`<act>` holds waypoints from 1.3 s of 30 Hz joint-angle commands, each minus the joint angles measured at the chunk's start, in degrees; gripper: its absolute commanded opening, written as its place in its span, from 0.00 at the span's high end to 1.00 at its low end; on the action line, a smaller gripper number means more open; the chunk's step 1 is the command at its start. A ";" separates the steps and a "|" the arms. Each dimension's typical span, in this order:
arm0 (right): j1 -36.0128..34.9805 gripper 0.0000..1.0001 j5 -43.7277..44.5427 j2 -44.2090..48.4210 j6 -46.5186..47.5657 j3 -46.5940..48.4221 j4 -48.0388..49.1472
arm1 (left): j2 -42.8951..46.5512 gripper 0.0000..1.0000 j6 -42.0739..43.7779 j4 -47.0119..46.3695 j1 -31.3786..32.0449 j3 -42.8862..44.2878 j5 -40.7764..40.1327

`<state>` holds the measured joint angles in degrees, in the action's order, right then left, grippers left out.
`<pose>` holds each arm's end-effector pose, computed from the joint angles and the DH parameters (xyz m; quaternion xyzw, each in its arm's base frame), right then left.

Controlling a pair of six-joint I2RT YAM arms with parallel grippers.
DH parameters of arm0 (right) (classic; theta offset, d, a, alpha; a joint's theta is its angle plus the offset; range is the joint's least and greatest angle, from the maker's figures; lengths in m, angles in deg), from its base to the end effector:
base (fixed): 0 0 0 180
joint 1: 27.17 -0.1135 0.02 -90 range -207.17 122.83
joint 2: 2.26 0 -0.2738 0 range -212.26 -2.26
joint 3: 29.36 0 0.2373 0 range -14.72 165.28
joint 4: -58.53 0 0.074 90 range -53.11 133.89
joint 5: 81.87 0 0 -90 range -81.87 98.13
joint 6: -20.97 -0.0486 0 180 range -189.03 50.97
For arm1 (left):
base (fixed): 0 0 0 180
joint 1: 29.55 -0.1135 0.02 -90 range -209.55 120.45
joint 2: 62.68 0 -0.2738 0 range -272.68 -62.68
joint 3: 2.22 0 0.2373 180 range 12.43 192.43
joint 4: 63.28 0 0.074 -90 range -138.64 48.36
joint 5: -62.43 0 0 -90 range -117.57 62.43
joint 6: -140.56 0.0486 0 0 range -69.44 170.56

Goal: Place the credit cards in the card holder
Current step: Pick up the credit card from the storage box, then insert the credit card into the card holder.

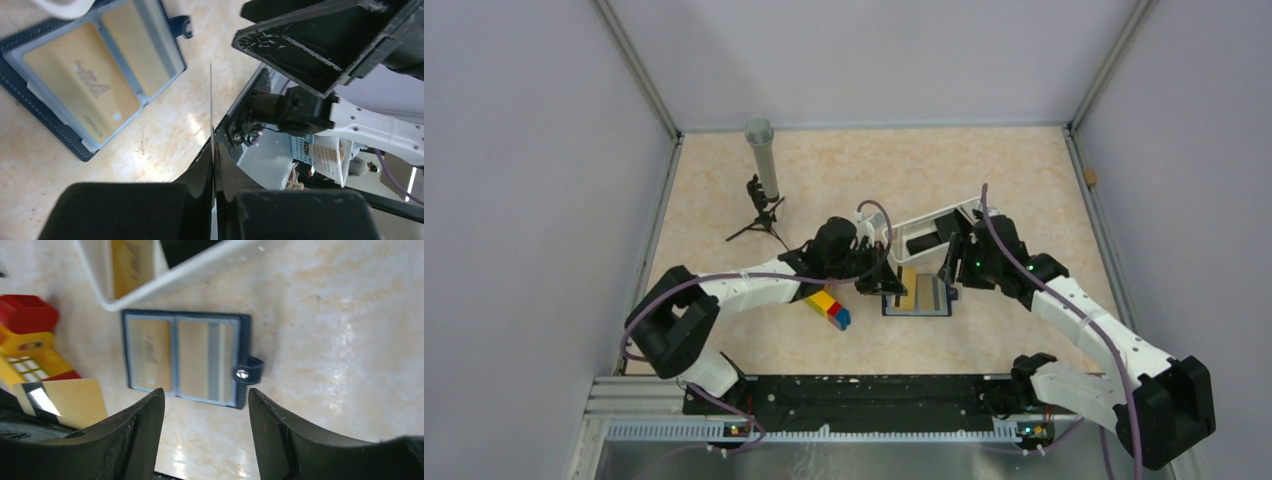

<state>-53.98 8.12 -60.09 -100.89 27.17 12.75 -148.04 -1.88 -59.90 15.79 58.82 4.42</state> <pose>0.1740 0.0879 0.2501 0.0410 0.9298 0.1793 0.3189 0.2039 -0.2429 0.2351 0.0913 0.8299 -0.5297 0.1493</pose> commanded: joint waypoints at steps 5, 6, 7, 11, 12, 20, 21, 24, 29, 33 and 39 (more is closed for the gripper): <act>1.28 0.38 5.72 -4.97 0.71 -4.79 1.33 | -8.19 1.00 -2.79 -1.99 2.55 0.85 -2.25; 1.34 0.40 5.53 -6.01 0.90 -5.13 2.35 | -8.91 1.00 -2.84 -2.20 2.68 0.67 -2.66; 1.40 0.41 5.42 -6.88 0.97 -5.41 3.22 | -9.40 1.00 -2.79 -2.18 2.81 0.32 -3.50; 1.37 0.45 5.80 -9.70 1.64 -6.34 6.86 | -11.09 1.00 -2.69 -3.03 2.85 -0.52 -4.72; 1.40 0.46 5.54 -10.36 1.73 -6.45 7.69 | -11.53 1.00 -2.85 -3.55 2.87 -0.65 -4.86; 1.41 0.45 3.05 -15.17 2.75 -5.85 12.15 | -14.25 1.00 -3.37 -4.34 2.82 -0.04 -4.71; 1.40 0.47 3.68 -15.72 2.66 -5.66 11.89 | -14.65 1.00 -3.36 -4.33 2.89 0.15 -4.58; 1.41 0.59 6.33 -16.88 2.32 -5.16 10.14 | -15.83 1.00 -3.59 -4.93 2.85 0.76 -4.02; 1.41 0.65 8.90 -17.57 2.02 -6.01 9.53 | -17.85 1.00 -4.42 -7.10 2.49 1.05 -2.34; 1.36 0.76 9.43 -18.88 1.87 -6.21 9.50 | -18.90 1.00 -5.09 -9.17 2.21 0.99 -1.64; 1.40 0.83 9.75 -19.58 1.71 -6.25 9.46 | -18.88 1.00 -5.56 -10.98 1.91 0.13 -1.57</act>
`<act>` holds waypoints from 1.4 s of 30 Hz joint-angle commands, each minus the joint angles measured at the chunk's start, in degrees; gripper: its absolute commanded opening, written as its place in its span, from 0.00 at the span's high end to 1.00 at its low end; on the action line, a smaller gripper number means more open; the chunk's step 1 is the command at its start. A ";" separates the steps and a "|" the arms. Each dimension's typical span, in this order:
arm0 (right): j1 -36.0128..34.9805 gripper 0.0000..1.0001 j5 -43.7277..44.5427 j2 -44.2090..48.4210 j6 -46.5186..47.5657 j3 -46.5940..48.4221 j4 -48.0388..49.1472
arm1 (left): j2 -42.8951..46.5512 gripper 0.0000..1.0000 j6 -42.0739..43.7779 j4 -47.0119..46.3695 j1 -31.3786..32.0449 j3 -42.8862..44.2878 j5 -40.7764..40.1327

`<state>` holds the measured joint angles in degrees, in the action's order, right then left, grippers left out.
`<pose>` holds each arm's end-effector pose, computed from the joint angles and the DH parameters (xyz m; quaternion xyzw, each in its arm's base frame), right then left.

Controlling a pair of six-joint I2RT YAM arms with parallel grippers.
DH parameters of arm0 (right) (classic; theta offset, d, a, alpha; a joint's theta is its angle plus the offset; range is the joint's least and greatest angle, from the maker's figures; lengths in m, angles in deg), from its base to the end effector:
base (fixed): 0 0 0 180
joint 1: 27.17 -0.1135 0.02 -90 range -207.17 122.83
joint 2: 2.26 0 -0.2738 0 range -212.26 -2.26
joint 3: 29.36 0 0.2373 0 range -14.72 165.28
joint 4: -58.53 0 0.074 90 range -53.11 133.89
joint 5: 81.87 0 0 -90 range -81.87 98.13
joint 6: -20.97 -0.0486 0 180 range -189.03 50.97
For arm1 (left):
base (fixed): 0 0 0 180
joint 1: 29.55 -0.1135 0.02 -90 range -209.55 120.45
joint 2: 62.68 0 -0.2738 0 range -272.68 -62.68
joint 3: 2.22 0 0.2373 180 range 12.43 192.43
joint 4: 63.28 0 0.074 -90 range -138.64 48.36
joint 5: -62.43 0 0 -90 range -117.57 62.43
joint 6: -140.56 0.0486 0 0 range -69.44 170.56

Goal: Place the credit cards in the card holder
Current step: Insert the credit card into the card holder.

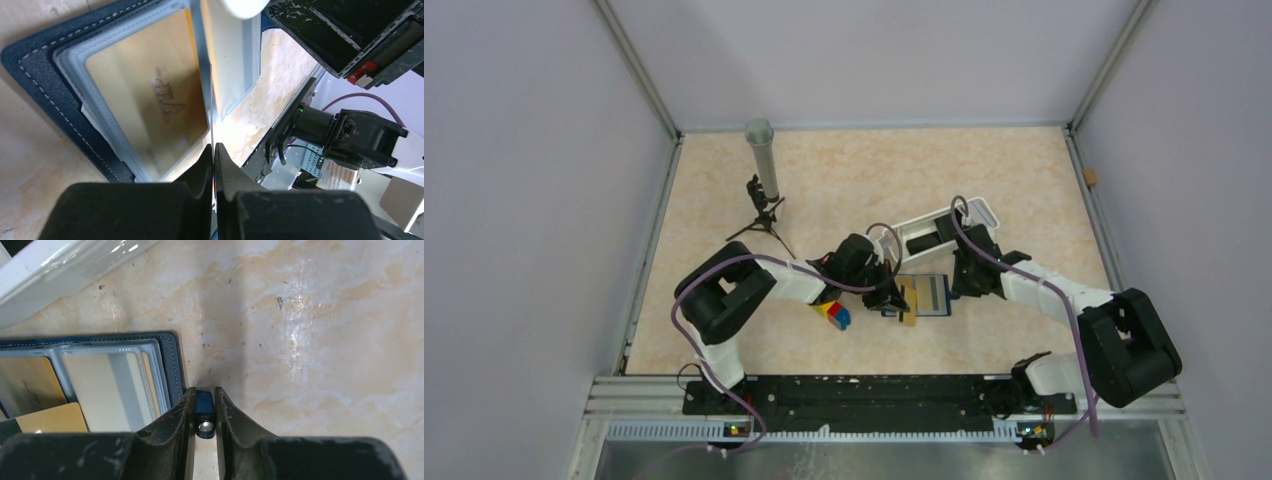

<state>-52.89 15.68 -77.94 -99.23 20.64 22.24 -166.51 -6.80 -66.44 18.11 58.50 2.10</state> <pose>0.2042 0.0913 0.1681 0.0538 0.9668 0.0569 0.2434 0.2165 -0.2733 0.1426 0.0339 0.8819 -0.4657 0.0648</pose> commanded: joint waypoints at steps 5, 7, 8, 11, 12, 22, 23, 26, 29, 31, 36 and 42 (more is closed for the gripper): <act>0.31 0.86 2.12 -2.01 0.08 0.41 -0.06 | -1.47 1.00 -1.86 -6.97 -0.93 -0.11 1.86; 0.28 0.87 2.14 -2.10 0.20 0.51 -0.33 | -1.94 1.00 -2.32 -6.94 -1.23 -0.25 1.88; 0.31 0.87 2.19 -2.10 0.21 0.51 -0.35 | -2.06 1.00 -2.51 -6.98 -1.31 -0.27 1.88; 0.31 0.87 2.29 -2.26 0.16 0.64 -0.50 | -2.16 1.00 -2.88 -6.14 -1.54 -0.50 1.19; 0.31 0.87 2.29 -2.28 0.14 0.68 -0.49 | -2.15 1.00 -2.99 -5.74 -1.67 -0.60 0.88; 0.31 0.88 2.14 -2.98 0.33 0.85 -0.38 | -3.24 1.00 -3.74 -8.27 -1.82 -0.74 1.82; 0.28 0.89 2.12 -3.05 0.34 0.85 -0.37 | -3.29 1.00 -3.84 -8.75 -1.86 -0.88 1.92; 0.31 0.89 2.12 -3.19 0.33 0.77 -0.43 | -2.27 1.00 -4.11 -9.89 -1.93 -1.94 1.15; 0.31 0.90 2.12 -3.24 0.34 0.77 -0.39 | -1.53 1.00 -4.53 -11.80 -2.11 -3.19 1.05; 0.29 0.90 2.06 -3.33 0.39 0.92 -0.33 | -1.61 1.00 -4.75 -12.78 -2.11 -3.51 1.30; 0.31 0.91 2.12 -3.59 0.37 0.95 -0.42 | -1.66 1.00 -5.08 -14.98 -2.13 -4.00 2.01; 0.31 0.91 2.12 -4.01 0.37 1.12 -0.52 | -1.19 1.00 -5.36 -17.49 -2.10 -5.09 2.23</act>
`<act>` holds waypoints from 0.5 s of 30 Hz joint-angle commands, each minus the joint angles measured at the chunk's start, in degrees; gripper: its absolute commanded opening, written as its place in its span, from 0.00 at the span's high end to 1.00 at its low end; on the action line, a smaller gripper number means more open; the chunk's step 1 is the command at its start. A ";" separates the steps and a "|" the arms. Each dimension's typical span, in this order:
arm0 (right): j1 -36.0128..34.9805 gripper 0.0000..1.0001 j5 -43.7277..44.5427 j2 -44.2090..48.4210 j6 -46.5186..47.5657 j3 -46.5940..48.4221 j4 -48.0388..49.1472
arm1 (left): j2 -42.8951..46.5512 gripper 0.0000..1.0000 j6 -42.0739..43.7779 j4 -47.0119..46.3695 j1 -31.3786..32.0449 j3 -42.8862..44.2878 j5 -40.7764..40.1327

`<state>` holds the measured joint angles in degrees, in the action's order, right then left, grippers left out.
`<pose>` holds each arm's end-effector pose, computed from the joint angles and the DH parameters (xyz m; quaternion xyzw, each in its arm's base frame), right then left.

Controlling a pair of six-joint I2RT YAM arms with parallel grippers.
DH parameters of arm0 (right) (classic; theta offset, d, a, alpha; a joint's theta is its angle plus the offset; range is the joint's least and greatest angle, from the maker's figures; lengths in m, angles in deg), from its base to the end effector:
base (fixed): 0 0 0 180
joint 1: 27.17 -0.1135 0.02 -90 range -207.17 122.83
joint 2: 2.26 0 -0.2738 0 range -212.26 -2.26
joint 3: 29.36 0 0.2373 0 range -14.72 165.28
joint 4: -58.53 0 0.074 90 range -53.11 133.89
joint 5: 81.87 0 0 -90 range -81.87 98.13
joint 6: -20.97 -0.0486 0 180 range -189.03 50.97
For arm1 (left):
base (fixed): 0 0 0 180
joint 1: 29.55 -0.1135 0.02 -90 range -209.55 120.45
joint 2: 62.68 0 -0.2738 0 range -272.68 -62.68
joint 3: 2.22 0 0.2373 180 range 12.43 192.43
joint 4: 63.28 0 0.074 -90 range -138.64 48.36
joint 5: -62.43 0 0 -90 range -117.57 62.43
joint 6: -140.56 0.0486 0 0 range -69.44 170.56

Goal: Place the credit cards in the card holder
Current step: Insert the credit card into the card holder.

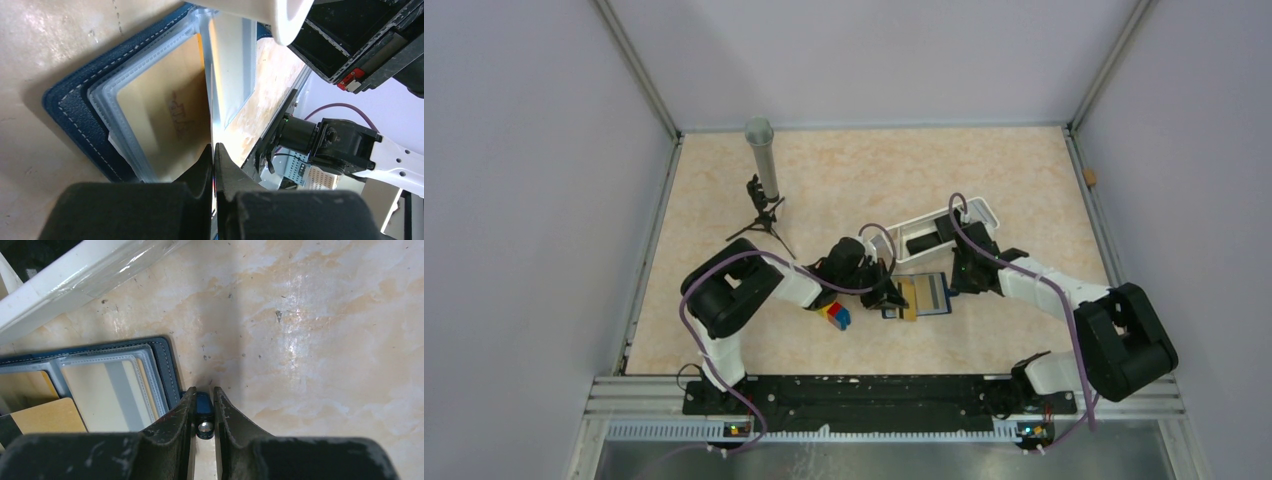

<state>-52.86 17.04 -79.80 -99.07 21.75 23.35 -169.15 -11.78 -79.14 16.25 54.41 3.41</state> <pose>0.2118 0.0935 0.1679 0.0557 0.9651 0.0477 0.2513 0.2237 -0.2659 0.1301 0.0017 0.8600 -0.5048 0.0746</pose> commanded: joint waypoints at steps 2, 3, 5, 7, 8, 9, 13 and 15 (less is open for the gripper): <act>0.29 0.91 0.76 -2.23 0.26 0.09 -1.63 | 1.13 1.00 -0.70 -5.57 -0.27 -1.08 1.21; 0.26 0.91 0.81 -2.25 0.28 0.09 -1.66 | 1.02 1.00 -0.82 -5.81 -0.27 -1.10 1.31; 0.25 0.91 0.84 -2.34 0.32 0.09 -1.72 | 1.13 1.00 -0.85 -6.01 -0.26 -1.21 1.28; 0.29 0.91 0.85 -2.33 0.30 0.14 -1.71 | 1.49 1.00 -0.77 -6.57 -0.27 -1.42 1.26; 0.29 0.91 0.85 -2.39 0.26 0.18 -1.76 | 1.72 1.00 -0.72 -6.73 -0.27 -1.65 1.25; 0.29 0.91 0.85 -2.44 0.28 0.15 -1.77 | 1.85 1.00 -0.68 -6.91 -0.25 -1.71 1.19; 0.33 0.91 0.89 -2.52 0.31 0.25 -1.81 | 1.35 1.00 -0.96 -7.35 -0.27 -1.73 1.45; 0.27 0.91 0.87 -2.63 0.37 0.27 -1.88 | 0.81 1.00 -1.31 -7.78 -0.25 -1.70 1.69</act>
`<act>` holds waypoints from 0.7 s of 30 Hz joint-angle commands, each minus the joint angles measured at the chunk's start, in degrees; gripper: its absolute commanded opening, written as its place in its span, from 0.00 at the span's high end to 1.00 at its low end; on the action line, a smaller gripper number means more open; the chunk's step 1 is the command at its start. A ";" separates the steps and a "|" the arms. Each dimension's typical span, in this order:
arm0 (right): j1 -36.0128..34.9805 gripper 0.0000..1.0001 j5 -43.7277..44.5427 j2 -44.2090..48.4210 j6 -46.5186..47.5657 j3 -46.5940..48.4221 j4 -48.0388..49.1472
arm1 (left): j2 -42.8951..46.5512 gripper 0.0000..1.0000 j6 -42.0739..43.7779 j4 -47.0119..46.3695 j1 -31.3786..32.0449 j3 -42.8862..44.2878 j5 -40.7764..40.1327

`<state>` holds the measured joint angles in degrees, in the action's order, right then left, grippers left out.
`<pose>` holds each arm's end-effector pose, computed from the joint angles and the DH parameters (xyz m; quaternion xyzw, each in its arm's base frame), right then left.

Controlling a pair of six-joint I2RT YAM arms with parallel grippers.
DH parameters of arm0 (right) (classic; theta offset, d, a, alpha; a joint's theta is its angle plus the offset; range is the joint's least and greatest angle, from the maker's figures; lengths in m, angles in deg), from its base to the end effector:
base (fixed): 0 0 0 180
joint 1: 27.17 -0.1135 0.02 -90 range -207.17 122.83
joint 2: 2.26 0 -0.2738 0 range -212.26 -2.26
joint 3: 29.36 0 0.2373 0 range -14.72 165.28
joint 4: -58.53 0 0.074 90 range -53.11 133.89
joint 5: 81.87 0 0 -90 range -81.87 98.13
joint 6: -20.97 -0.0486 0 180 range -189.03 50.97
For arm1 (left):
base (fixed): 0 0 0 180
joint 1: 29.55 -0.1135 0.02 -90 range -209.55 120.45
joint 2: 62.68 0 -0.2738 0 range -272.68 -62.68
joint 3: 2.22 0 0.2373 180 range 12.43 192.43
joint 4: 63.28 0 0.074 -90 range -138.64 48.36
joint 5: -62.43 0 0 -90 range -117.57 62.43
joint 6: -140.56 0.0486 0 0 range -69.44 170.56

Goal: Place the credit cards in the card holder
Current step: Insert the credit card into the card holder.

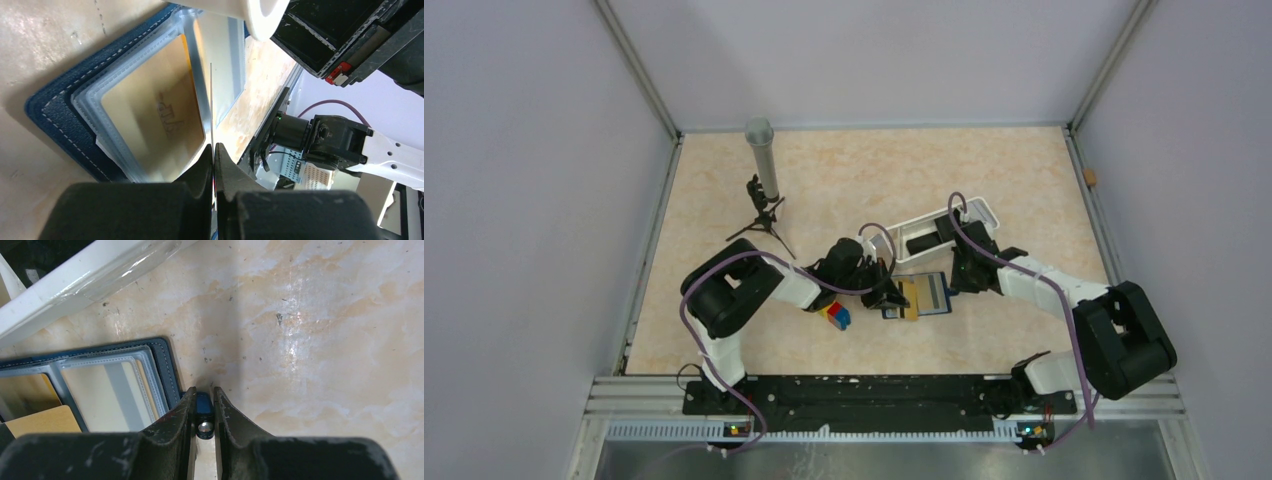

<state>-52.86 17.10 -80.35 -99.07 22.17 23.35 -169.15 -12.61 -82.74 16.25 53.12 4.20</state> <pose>0.2137 0.0944 0.1678 0.0558 0.9654 0.0467 0.2506 0.2220 -0.2650 0.1308 0.0050 0.8504 -0.5204 0.0777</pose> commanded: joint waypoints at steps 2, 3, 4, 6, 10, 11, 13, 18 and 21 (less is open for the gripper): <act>0.24 0.91 0.86 -2.07 0.36 -0.04 -2.01 | 0.47 1.00 -0.71 -4.20 -0.25 -0.32 1.08; 0.26 0.91 0.87 -2.09 0.39 -0.14 -1.97 | 0.32 1.00 -0.72 -4.21 -0.19 -0.20 1.11; 0.22 0.91 0.87 -2.08 0.29 -0.13 -1.98 | 0.16 1.00 -0.72 -4.03 -0.24 -0.10 1.14; 0.24 0.91 0.87 -2.15 0.26 -0.06 -2.04 | -0.23 1.00 -0.80 -3.94 -0.24 0.22 1.43; 0.29 0.91 0.83 -2.42 0.37 0.02 -2.02 | -0.85 1.00 -1.29 -3.54 -0.20 0.27 1.29; 0.29 0.91 0.87 -2.42 0.38 0.05 -2.06 | -0.92 1.00 -1.39 -3.47 -0.22 0.23 1.20; 0.27 0.91 0.93 -2.45 0.34 0.03 -2.10 | -1.12 1.00 -1.42 -3.34 -0.27 0.42 1.23; 0.24 0.92 1.05 -2.42 0.33 0.04 -2.17 | -1.92 1.00 -1.73 -2.54 -0.25 0.92 1.41; 0.31 0.92 1.09 -2.42 0.30 0.03 -2.21 | -2.07 1.00 -1.75 -1.78 -0.26 1.05 1.02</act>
<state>-52.86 17.26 -80.79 -99.05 22.56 23.33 -170.60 -14.12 -83.25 16.25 53.14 4.77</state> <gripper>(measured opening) 0.145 0.001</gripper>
